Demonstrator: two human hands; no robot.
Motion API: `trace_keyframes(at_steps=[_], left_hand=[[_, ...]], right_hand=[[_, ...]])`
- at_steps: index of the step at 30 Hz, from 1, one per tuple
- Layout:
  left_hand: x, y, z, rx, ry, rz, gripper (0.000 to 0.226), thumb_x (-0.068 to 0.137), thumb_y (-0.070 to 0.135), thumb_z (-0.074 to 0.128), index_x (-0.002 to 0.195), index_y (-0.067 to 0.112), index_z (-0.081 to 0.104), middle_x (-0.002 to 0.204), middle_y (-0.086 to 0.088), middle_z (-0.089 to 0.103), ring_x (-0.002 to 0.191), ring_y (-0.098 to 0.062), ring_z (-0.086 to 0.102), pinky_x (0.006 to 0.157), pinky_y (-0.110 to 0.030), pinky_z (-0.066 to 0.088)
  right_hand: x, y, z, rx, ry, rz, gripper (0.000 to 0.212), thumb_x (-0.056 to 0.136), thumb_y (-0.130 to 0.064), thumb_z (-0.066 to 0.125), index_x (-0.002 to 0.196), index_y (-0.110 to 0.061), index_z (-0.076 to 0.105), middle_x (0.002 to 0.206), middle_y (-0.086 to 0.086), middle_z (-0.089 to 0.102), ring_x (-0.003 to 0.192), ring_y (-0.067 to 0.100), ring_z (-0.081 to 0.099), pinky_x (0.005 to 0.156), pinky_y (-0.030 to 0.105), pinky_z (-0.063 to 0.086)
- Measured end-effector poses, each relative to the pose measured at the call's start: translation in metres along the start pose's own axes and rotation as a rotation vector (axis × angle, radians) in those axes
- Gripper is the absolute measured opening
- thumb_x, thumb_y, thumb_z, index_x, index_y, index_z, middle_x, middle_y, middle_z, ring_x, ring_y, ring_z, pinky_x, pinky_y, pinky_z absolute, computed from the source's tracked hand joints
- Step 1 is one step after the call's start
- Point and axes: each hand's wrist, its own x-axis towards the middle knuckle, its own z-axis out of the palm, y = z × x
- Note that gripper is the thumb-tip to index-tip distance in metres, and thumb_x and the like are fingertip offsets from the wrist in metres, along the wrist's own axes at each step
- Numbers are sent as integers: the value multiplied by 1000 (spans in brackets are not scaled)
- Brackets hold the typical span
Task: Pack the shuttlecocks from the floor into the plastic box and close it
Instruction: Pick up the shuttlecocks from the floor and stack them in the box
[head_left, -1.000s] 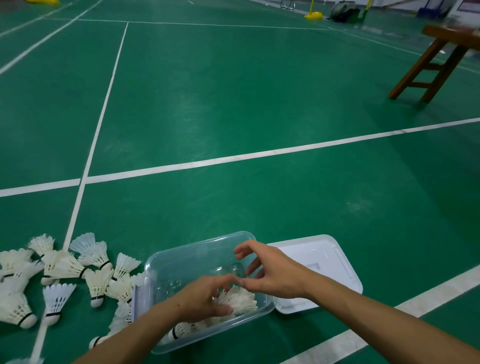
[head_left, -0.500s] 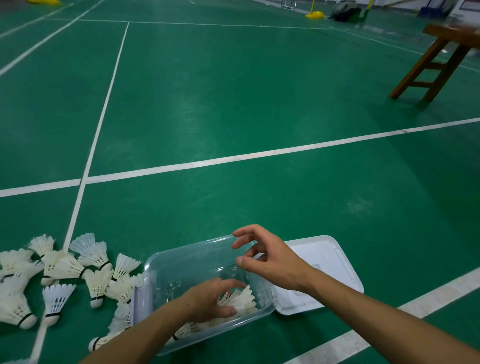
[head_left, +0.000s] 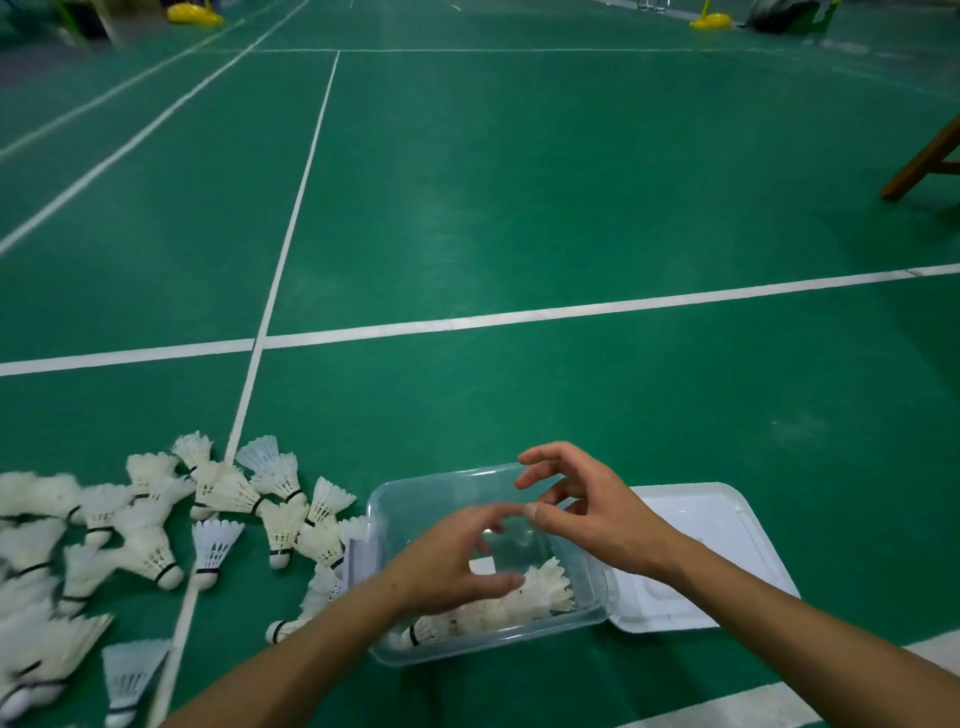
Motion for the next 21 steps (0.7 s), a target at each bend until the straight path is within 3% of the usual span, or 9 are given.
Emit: trace_keyframes(at_steps=[7, 11, 14, 17, 21], left_hand=[[-131, -16, -94, -52, 390, -98, 56, 90, 49, 77, 140, 43, 51, 125, 20, 61, 105, -8, 65, 83, -27, 59], [-230, -61, -115, 10, 453, -303, 54, 88, 50, 78, 135, 50, 53, 121, 21, 62, 104, -6, 65, 84, -30, 59], [-287, -97, -104, 49, 464, -416, 55, 86, 60, 76, 135, 53, 52, 121, 23, 62, 105, -6, 64, 82, -31, 59], [-319, -133, -88, 76, 505, -523, 59, 80, 70, 70, 133, 53, 52, 121, 24, 60, 103, -3, 63, 82, -31, 59], [-334, -169, -76, 281, 605, -698, 63, 80, 72, 70, 135, 52, 48, 127, 24, 56, 100, 6, 60, 73, -26, 58]], right_hand=[[14, -31, 25, -137, -187, -70, 42, 93, -26, 79, 128, -38, 59, 120, -15, 68, 100, 17, 71, 85, 40, 63], [28, -60, 56, -294, -411, -115, 40, 93, -34, 78, 126, -40, 57, 116, -24, 66, 101, 12, 71, 85, 38, 63], [40, -81, 93, -356, -546, -160, 41, 91, -39, 77, 127, -40, 56, 115, -22, 65, 99, 9, 71, 81, 38, 64], [56, -93, 145, -397, -598, -235, 46, 92, -44, 76, 132, -36, 54, 118, -17, 65, 99, 5, 69, 85, 33, 62], [75, -92, 225, -362, -579, -332, 51, 91, -44, 75, 134, -31, 52, 119, -14, 64, 96, 6, 70, 87, 32, 61]])
